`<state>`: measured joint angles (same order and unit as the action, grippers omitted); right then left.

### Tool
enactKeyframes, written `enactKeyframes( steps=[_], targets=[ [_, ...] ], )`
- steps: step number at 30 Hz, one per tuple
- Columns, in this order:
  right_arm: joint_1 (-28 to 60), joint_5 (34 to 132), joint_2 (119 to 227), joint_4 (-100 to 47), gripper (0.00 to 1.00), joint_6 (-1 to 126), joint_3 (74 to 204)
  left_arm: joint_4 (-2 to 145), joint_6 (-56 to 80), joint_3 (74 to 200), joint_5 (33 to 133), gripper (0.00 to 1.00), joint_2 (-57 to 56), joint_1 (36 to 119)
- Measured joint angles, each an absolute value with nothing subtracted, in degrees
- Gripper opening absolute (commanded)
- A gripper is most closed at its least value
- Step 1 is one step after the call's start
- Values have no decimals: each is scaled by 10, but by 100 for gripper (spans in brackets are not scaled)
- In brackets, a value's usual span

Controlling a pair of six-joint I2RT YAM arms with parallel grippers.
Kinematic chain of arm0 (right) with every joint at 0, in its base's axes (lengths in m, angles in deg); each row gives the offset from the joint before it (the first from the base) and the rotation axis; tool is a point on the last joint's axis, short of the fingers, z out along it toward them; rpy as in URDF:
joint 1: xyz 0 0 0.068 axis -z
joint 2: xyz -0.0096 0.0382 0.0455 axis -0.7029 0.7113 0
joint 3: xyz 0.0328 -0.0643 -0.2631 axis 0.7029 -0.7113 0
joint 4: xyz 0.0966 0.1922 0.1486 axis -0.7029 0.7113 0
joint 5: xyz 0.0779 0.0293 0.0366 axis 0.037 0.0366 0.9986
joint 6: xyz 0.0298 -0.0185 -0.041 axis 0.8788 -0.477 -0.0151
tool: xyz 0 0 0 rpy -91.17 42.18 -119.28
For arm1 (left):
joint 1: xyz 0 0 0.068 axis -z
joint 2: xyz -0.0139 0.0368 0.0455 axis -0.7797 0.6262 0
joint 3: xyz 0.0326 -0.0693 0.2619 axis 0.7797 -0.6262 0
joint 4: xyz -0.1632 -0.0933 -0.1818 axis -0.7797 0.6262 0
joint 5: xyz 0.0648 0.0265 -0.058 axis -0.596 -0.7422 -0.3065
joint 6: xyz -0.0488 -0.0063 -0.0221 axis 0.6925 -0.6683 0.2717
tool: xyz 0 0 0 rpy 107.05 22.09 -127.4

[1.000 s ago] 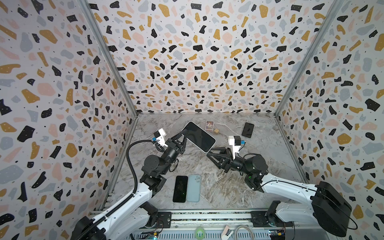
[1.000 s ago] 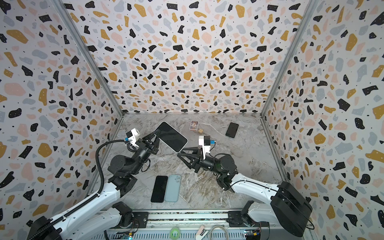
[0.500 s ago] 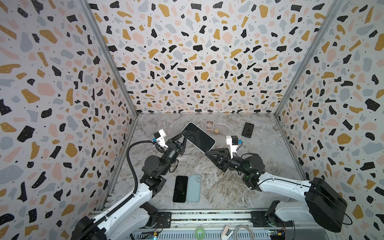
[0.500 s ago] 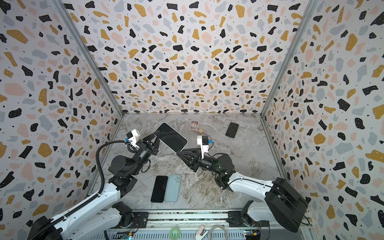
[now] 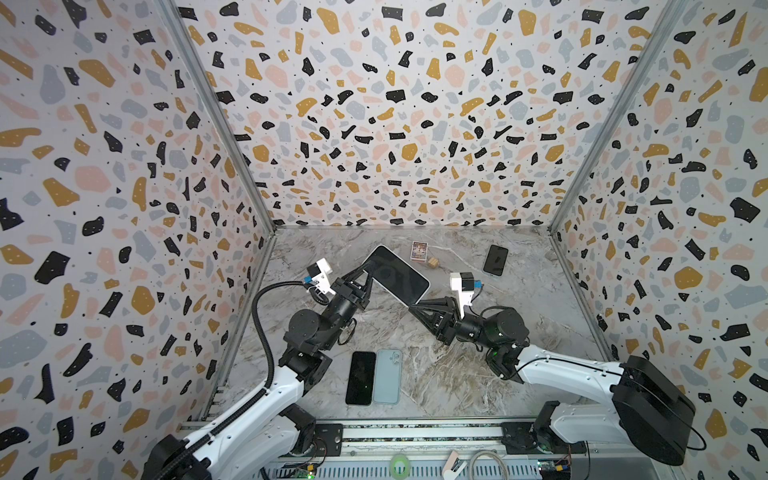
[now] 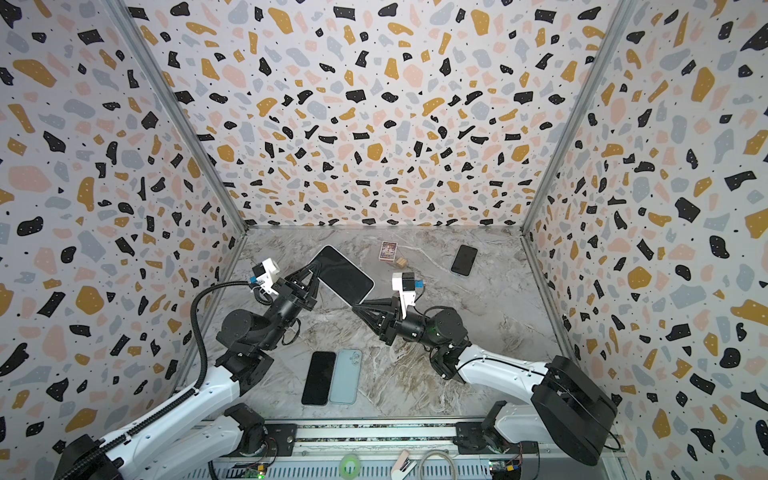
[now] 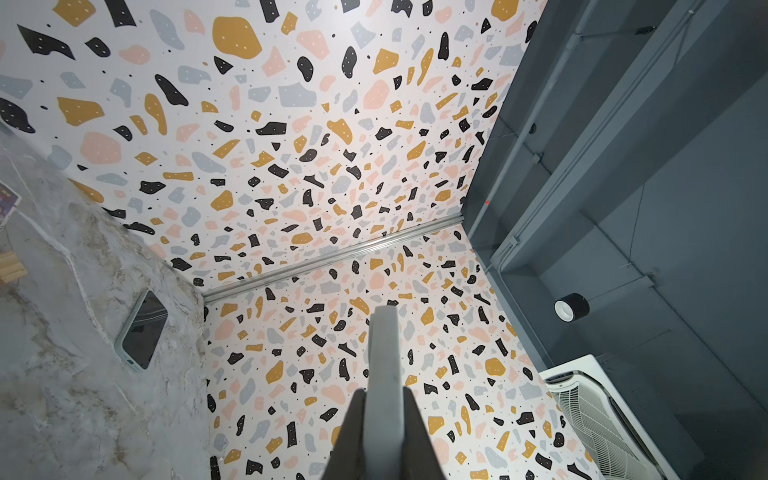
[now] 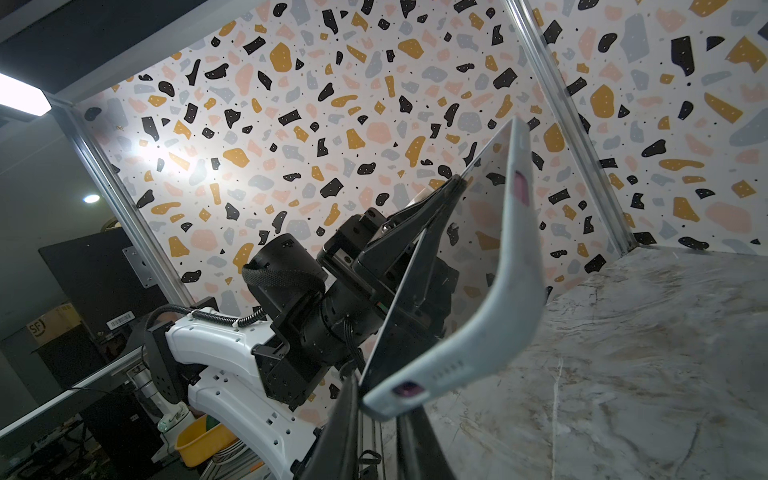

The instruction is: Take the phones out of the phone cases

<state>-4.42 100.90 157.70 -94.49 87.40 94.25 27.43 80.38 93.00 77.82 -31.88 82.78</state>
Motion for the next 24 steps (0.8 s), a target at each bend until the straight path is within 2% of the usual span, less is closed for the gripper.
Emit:
enactKeyframes(
  steps=[24],
  targets=[
    [-39, 984, 1504, -732, 2, 697, 961, 356, 802, 973, 807, 0, -313, 825]
  ],
)
